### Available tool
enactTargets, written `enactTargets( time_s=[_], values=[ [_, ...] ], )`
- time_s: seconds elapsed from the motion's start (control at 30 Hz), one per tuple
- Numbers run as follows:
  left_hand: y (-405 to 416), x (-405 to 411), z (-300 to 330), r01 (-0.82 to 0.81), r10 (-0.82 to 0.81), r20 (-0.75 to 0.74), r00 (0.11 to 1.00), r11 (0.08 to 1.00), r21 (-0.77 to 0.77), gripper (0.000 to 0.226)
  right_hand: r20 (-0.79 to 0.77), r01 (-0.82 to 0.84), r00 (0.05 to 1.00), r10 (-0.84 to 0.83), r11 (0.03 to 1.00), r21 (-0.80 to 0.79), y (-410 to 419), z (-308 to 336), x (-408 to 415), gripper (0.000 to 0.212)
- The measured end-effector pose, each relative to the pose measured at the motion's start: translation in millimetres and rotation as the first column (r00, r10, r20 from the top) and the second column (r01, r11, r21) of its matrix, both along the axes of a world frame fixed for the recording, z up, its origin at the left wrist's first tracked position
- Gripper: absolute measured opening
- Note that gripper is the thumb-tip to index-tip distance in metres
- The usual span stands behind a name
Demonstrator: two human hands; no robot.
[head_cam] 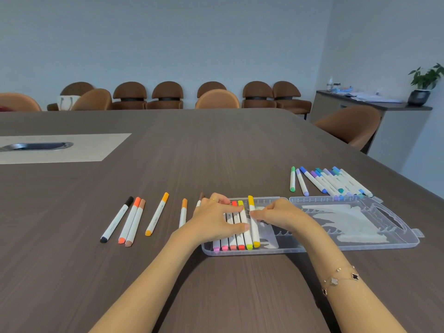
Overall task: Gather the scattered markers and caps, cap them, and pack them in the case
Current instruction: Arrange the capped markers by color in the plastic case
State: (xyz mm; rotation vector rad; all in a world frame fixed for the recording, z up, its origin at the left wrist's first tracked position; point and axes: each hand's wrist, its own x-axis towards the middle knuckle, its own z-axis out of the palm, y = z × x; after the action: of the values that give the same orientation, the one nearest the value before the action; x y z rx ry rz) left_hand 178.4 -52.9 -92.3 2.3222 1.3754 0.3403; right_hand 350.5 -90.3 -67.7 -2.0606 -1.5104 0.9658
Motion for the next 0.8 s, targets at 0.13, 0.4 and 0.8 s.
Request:
enactTargets(
  time_s=[0.13,0.4,0.8],
  values=[
    [5,-19,1,0.109,-0.105,0.081,0.991,0.993,-0.048,0.046,-0.001,-0.013,1.0,0.013,1.0,-0.02,1,0,-2,0.032],
    [28,-97,26,-0.515,0.439,0.415,0.797,0.852,0.089,0.016,0.017,-0.071,0.997,0.072,0.997,-0.04,1,0,-2,0.031],
    [32,-110,15,-0.685,0.684,-0.123,0.719,0.727,0.042,0.027,0.012,-0.073,0.997,0.073,0.997,-0.021,4,-7,1,0.031]
  ],
)
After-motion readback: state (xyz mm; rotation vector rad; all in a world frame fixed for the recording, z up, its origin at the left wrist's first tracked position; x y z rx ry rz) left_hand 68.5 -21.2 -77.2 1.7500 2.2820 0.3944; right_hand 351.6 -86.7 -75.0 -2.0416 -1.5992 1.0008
